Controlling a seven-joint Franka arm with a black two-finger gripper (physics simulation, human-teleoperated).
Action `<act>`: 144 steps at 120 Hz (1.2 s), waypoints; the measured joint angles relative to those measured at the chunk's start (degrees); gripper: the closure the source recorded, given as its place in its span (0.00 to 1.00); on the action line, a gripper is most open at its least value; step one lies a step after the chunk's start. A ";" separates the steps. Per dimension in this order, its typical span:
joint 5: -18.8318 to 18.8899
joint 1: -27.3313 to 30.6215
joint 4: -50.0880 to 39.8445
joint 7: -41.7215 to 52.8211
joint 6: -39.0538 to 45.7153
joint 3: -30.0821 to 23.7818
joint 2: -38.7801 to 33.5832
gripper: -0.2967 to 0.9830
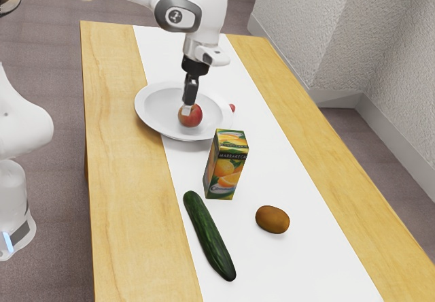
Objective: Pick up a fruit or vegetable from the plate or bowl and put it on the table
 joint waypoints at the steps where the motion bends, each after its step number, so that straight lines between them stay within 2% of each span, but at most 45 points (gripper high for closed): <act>1: 0.26 -0.14 0.08 -0.09 0.15 0.30 -0.05 0.25; 16: 3.30 -1.28 0.59 -1.36 2.43 2.16 -0.64 0.25; 39: 6.24 -5.39 0.62 -2.89 5.95 8.36 -4.59 0.25; 66: 10.08 -7.76 0.13 -4.17 15.09 13.69 -5.55 0.25; 76: 11.77 -8.08 0.31 -4.82 16.78 14.30 -5.33 0.37; 84: 11.81 -8.22 2.28 -5.61 13.93 12.80 -5.15 0.54; 90: 11.24 -9.19 7.04 -6.37 7.93 10.20 -4.87 0.64; 102: 10.12 -13.72 18.34 -7.80 -7.45 8.80 -3.54 0.68; 109: 13.13 -14.45 22.12 -8.43 -13.27 10.59 -3.25 0.68; 118: 17.87 -14.60 23.67 -9.06 -15.46 13.36 -3.31 0.70; 135: 30.87 -14.42 24.81 -10.47 -11.46 17.15 -4.11 0.70; 144: 36.66 -14.34 26.58 -11.48 -8.76 17.79 -9.40 0.70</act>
